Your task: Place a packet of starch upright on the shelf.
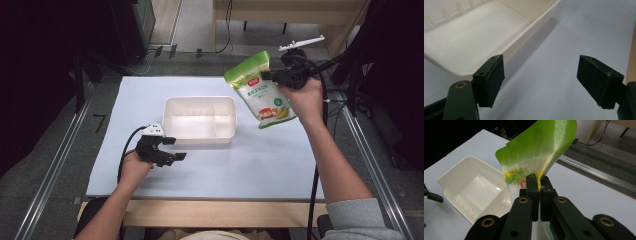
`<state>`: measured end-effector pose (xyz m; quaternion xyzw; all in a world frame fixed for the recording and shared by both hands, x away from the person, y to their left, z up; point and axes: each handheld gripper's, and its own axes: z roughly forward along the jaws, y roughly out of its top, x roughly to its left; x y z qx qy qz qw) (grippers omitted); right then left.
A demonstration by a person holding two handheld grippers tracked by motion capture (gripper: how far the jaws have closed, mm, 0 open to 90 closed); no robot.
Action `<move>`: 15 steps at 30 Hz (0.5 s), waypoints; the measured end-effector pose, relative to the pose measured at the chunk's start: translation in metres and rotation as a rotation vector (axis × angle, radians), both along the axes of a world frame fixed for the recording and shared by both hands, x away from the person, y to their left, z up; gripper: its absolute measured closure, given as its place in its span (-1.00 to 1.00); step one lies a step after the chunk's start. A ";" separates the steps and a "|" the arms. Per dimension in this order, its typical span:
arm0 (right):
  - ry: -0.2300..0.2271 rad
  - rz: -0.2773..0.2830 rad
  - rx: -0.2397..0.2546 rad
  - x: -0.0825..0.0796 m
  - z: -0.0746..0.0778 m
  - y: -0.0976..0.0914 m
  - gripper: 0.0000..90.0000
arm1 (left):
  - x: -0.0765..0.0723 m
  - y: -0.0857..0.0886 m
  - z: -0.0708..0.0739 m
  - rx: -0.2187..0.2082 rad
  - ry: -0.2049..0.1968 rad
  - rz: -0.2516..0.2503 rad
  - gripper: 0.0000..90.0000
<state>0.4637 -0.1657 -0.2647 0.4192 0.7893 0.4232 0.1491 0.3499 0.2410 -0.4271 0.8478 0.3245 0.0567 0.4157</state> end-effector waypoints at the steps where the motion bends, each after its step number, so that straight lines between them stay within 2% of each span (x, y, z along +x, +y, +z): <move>1: -0.004 0.002 0.002 0.001 0.002 0.002 1.00 | 0.000 0.000 0.000 -0.005 0.001 -0.001 -0.49; 9: -0.016 0.009 0.024 0.009 0.016 0.013 1.00 | 0.000 0.000 0.000 -0.009 0.000 -0.001 -0.50; 15: -0.029 0.017 0.016 0.012 0.029 0.025 1.00 | 0.000 0.000 0.000 -0.011 0.001 -0.001 -0.50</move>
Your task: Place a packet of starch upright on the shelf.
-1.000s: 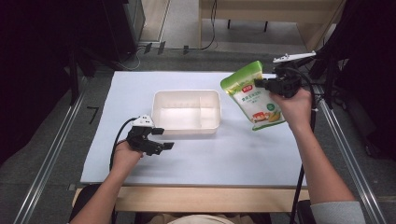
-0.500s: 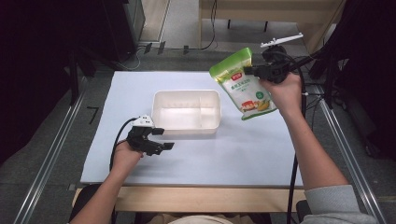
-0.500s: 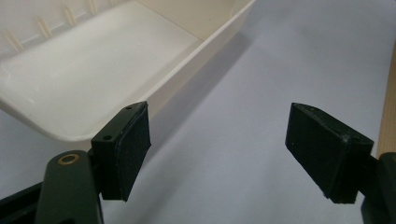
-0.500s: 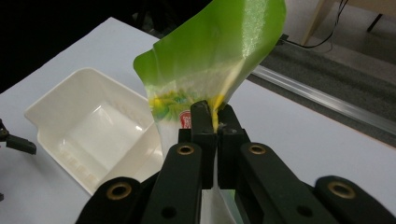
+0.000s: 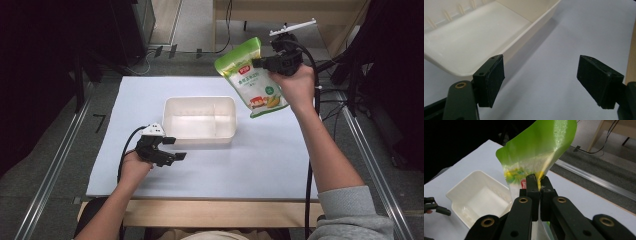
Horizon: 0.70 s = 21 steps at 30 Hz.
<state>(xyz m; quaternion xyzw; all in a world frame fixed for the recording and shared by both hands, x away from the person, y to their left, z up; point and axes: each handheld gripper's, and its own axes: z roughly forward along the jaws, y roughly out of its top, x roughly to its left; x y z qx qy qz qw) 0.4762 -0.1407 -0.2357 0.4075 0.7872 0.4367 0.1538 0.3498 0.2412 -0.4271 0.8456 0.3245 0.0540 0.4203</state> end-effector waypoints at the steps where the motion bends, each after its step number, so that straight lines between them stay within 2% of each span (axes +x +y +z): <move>1: -0.006 0.006 0.000 0.001 0.002 0.002 1.00 | 0.000 0.000 0.000 0.002 -0.001 0.000 -0.49; 4: -0.013 0.013 0.000 0.002 0.008 0.008 1.00 | 0.000 0.000 0.000 -0.001 -0.003 0.002 -0.50; 9: -0.005 0.018 0.030 0.007 0.014 0.019 1.00 | 0.000 0.000 0.000 -0.006 -0.005 0.001 -0.50; 16: -0.010 0.035 0.009 0.011 0.019 0.038 1.00 | 0.000 0.001 0.001 0.002 -0.003 0.000 -0.49; 21: -0.017 0.054 0.000 0.012 0.021 0.055 1.00 | 0.000 0.001 0.000 -0.007 -0.002 -0.003 -0.49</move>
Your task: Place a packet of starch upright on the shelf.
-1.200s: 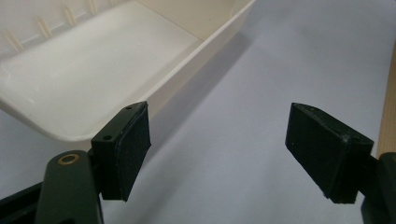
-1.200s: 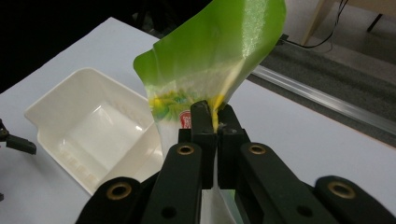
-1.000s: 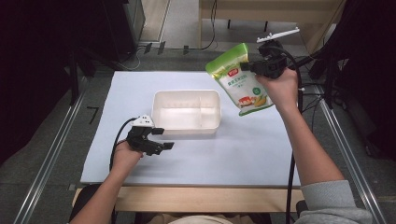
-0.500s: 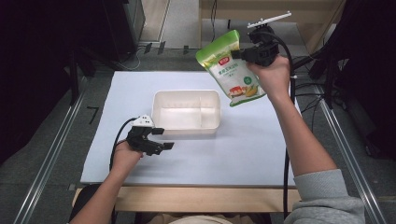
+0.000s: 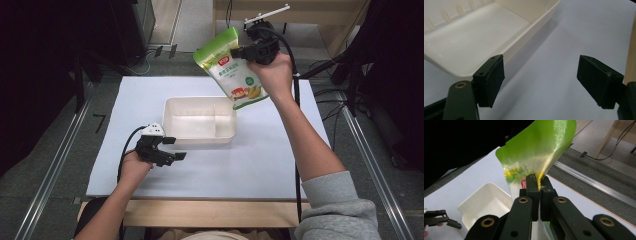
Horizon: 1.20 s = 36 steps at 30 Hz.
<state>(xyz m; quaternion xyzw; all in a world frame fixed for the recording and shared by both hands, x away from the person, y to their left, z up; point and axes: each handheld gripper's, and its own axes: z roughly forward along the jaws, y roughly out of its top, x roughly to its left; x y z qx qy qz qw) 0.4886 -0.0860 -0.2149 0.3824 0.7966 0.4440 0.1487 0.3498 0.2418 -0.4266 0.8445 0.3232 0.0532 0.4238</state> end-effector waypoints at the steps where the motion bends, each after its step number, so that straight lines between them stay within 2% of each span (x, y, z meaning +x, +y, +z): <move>1: 0.001 0.004 0.000 0.000 0.000 0.005 1.00 | 0.000 0.000 0.000 0.000 -0.001 0.000 -0.50; 7: 0.008 0.032 0.004 0.004 -0.002 0.028 1.00 | 0.000 0.000 0.000 -0.004 -0.003 0.001 -0.50; 13: 0.015 0.064 -0.018 0.007 -0.007 0.055 1.00 | -0.001 0.000 0.000 -0.009 -0.004 -0.002 -0.49; 15: 0.027 0.078 -0.012 0.009 -0.011 0.068 1.00 | -0.001 0.000 0.001 0.008 0.000 -0.008 -0.49; 16: 0.027 0.078 -0.012 0.009 -0.011 0.068 1.00 | -0.001 -0.001 0.001 0.006 -0.002 -0.010 -0.49; 20: 0.043 0.102 -0.004 0.010 -0.018 0.088 1.00 | -0.001 -0.001 0.000 0.002 -0.002 -0.012 -0.49; 24: 0.047 0.118 -0.020 0.012 -0.023 0.106 1.00 | -0.001 -0.001 0.001 -0.009 -0.005 -0.012 -0.49; 31: 0.057 0.144 -0.037 0.014 -0.035 0.136 1.00 | -0.002 -0.003 0.000 -0.001 -0.004 -0.028 -0.49; 36: 0.078 0.161 0.003 0.016 -0.047 0.153 1.00 | -0.002 -0.002 0.001 -0.006 -0.008 -0.024 -0.49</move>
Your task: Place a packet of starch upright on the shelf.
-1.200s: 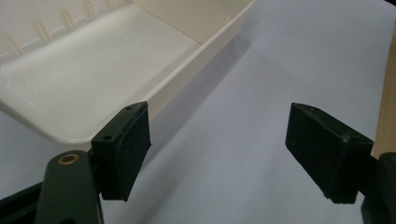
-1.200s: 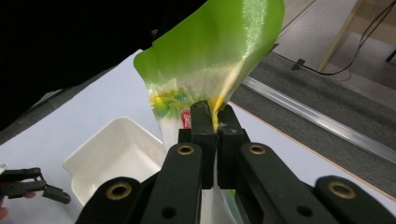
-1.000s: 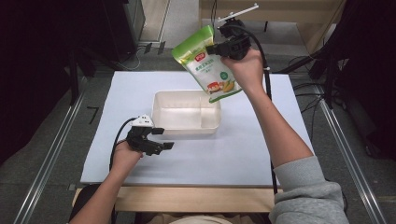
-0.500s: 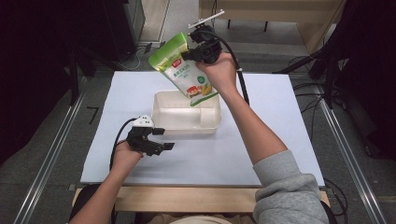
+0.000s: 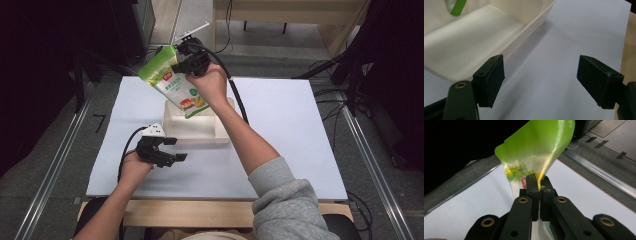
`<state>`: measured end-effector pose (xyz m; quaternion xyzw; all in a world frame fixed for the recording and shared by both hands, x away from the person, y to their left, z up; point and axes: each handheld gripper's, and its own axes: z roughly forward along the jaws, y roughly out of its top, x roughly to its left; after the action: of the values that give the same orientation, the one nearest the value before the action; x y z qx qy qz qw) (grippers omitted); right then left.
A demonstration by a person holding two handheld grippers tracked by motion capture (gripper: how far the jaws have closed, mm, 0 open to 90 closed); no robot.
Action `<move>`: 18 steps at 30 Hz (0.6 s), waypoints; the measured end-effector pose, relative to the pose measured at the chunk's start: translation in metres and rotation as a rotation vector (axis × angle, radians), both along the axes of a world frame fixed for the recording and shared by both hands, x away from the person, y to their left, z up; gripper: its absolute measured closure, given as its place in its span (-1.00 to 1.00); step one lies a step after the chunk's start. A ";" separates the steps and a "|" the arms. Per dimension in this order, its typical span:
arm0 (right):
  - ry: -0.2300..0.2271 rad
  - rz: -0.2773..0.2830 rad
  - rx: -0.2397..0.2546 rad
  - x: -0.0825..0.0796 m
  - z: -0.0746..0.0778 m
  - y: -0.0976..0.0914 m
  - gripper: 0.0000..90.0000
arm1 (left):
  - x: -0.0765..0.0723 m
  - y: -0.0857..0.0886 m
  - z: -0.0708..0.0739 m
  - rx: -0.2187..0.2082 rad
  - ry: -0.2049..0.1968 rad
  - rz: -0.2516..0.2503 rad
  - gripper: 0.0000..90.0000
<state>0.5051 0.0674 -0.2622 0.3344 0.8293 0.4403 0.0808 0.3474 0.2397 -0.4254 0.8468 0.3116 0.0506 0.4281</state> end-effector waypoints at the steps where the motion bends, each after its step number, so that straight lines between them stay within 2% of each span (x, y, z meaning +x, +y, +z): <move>1: 0.005 -0.001 0.006 0.000 -0.003 0.003 1.00 | 0.000 0.000 0.000 0.000 0.003 -0.005 -0.49; 3: 0.016 -0.003 0.009 0.002 -0.017 0.009 1.00 | 0.000 0.000 0.000 -0.001 0.001 0.001 -0.49; 5: 0.019 -0.002 0.008 0.003 -0.022 0.011 1.00 | 0.000 0.000 0.000 -0.001 0.000 0.001 -0.49; 8: 0.029 0.001 0.000 0.004 -0.041 0.013 0.99 | 0.000 0.000 0.000 0.001 0.003 -0.003 -0.49; 12: 0.025 -0.015 0.036 0.004 -0.055 0.001 0.99 | 0.001 -0.001 -0.001 0.009 0.009 -0.009 -0.49; 16: 0.027 -0.027 0.015 0.006 -0.067 -0.011 0.99 | 0.000 -0.002 0.000 0.014 0.004 -0.011 -0.49; 18: 0.034 -0.029 0.023 0.007 -0.073 -0.017 0.99 | 0.000 -0.001 0.000 0.008 0.004 -0.008 -0.49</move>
<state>0.5121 0.0506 -0.3352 0.3547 0.8205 0.4429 0.0692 0.3473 0.2384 -0.4254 0.8499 0.3088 0.0486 0.4242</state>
